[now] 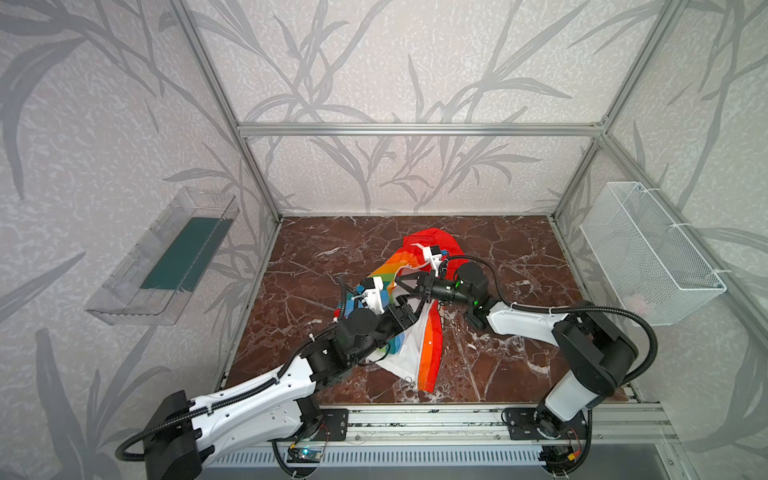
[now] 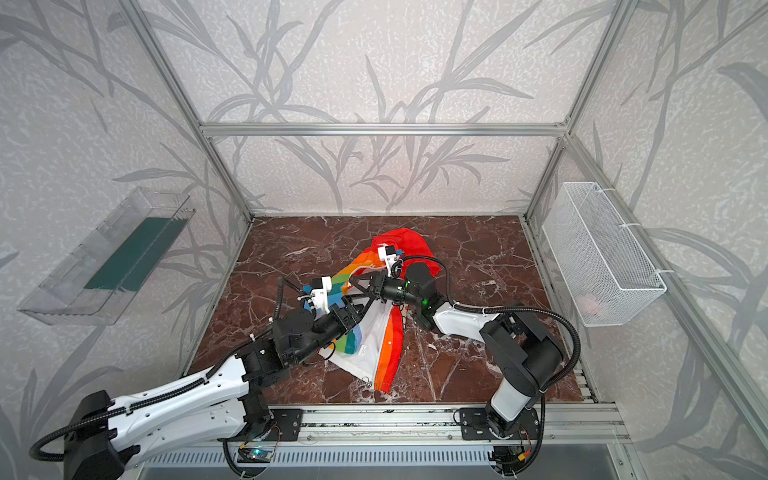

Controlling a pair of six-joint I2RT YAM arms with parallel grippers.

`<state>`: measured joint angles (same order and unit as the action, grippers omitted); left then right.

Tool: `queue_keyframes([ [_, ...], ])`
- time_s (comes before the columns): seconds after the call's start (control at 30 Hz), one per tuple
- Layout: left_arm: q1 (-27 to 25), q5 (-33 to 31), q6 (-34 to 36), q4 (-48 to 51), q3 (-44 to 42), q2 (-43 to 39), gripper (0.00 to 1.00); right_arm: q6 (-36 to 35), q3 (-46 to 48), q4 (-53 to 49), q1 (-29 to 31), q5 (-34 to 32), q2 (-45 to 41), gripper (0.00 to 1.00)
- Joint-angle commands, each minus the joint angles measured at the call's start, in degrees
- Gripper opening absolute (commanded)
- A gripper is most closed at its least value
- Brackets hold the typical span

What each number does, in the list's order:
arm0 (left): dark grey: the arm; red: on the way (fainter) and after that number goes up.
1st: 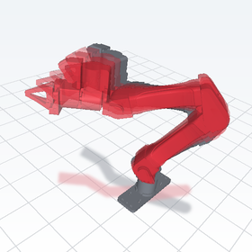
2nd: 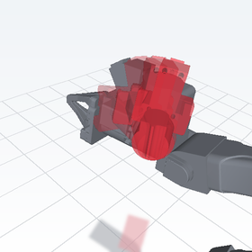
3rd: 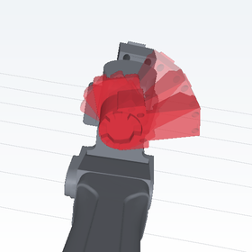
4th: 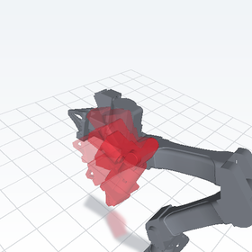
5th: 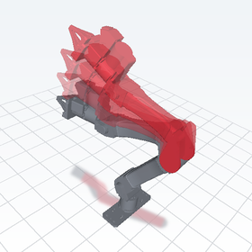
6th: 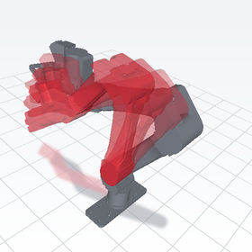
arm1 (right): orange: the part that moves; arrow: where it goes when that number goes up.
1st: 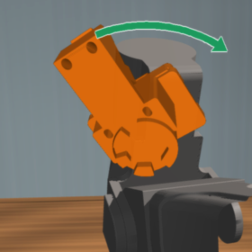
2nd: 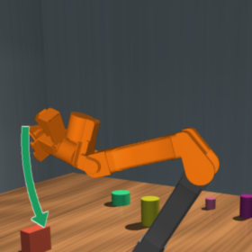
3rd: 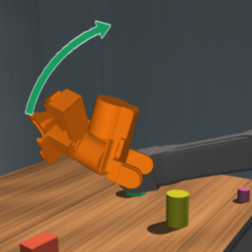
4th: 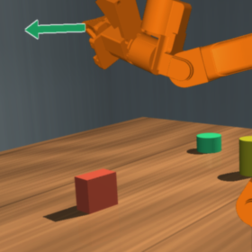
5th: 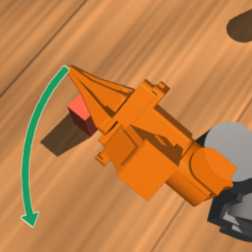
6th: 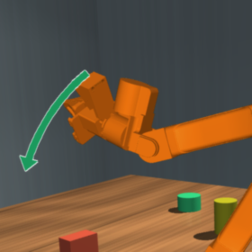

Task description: Zip up the jacket

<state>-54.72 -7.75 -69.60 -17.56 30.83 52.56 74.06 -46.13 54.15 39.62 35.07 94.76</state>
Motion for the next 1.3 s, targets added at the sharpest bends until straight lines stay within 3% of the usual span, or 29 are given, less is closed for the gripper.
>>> queue_keyframes([
  [0.0,-0.08,-5.97,2.37,-5.93,1.07,0.29,0.95,0.29,0.72,2.32,-0.67,1.28,-2.95,0.0],
  [0.2,1.37,-6.3,-1.35,-16.55,-0.47,5.63,0.94,-1.22,0.87,-0.55,-1.2,1.01,-5.49,0.0],
  [0.5,1.76,-14.03,0.34,-23.18,-3.41,5.8,0.93,-1.05,0.5,-2.48,-1.95,0.66,-5.55,0.0],
  [0.6,4.08,-12.58,-5.24,-20.48,-4.81,6.71,0.93,-1.1,0.86,-2.49,-1.99,0.26,-5.75,0.0],
  [0.77,6.46,-11.71,-9.32,-34.34,-12.83,9.51,0.92,-0.95,2.61,-1.62,-2.09,-0.69,-5.9,0.0],
  [0.9,8.78,-7.51,-9.13,-27.29,-11.21,7.86,0.93,-0.97,3.4,-1.16,-2.08,-0.84,-5.65,0.0],
  [1.03,9.94,-6.71,-9.36,-26.93,-11.0,7.81,0.93,-0.6,3.97,-0.68,-2.09,-0.59,-5.55,0.0],
  [1.17,11.2,-4.99,-10.28,-29.16,-11.15,9.71,0.82,0.13,5.06,0.52,-2.07,-0.87,-5.55,0.0],
  [1.23,11.56,-4.26,-10.68,-30.19,-10.92,10.95,0.72,0.63,5.41,1.39,-2.09,-0.97,-5.38,0.0],
  [1.27,11.56,-4.33,-11.24,-30.42,-10.96,11.41,0.62,0.81,5.42,1.65,-2.09,-0.81,-5.25,0.0],
])
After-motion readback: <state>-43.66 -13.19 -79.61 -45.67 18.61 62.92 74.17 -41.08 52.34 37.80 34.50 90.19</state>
